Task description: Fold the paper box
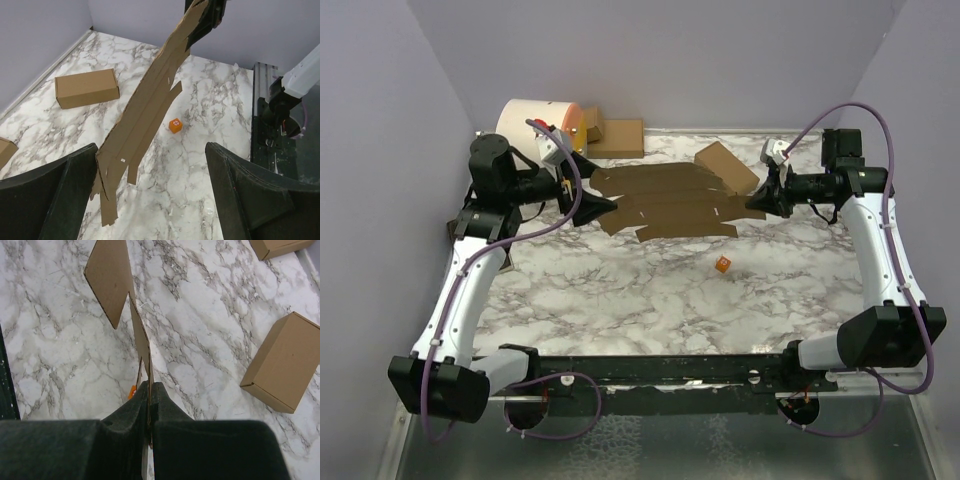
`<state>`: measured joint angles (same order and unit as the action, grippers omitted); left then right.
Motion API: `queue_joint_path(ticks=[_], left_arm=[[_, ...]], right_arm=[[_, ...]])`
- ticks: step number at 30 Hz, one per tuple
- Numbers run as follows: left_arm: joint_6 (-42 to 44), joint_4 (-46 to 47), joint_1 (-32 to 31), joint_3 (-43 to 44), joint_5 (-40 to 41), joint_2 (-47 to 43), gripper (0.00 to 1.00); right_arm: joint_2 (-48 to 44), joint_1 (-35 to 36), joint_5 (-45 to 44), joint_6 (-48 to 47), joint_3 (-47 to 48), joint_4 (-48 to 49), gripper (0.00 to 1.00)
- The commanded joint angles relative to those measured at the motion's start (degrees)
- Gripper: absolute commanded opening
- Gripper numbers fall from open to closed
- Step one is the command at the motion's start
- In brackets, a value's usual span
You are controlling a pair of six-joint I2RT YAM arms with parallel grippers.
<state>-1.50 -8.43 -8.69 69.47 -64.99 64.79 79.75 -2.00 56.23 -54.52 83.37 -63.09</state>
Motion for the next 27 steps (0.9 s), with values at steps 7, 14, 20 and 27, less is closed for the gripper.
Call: queue_joint_path(ticks=[7, 14, 20, 27], left_arm=[[2.1, 5.7, 0.3, 0.5, -1.4, 4.4, 0.76], [-1.6, 10.5, 0.2, -0.3, -1.7, 5.2, 0.52], [-1.4, 9.1, -0.4, 0.8, -2.8, 6.8, 0.48], [2.0, 5.9, -1.0, 1.5, -2.3, 8.2, 0.38]], right_arm=[[-0.3, -0.3, 1.8, -0.5, 1.8, -1.5, 0.01], [-0.3, -0.3, 2.1, -0.7, 1.4, -1.6, 0.01], [-0.5, -0.3, 2.0, -0.8, 1.4, -1.6, 0.01], [-0.1, -0.3, 2.1, -1.0, 2.0, -2.2, 0.01]])
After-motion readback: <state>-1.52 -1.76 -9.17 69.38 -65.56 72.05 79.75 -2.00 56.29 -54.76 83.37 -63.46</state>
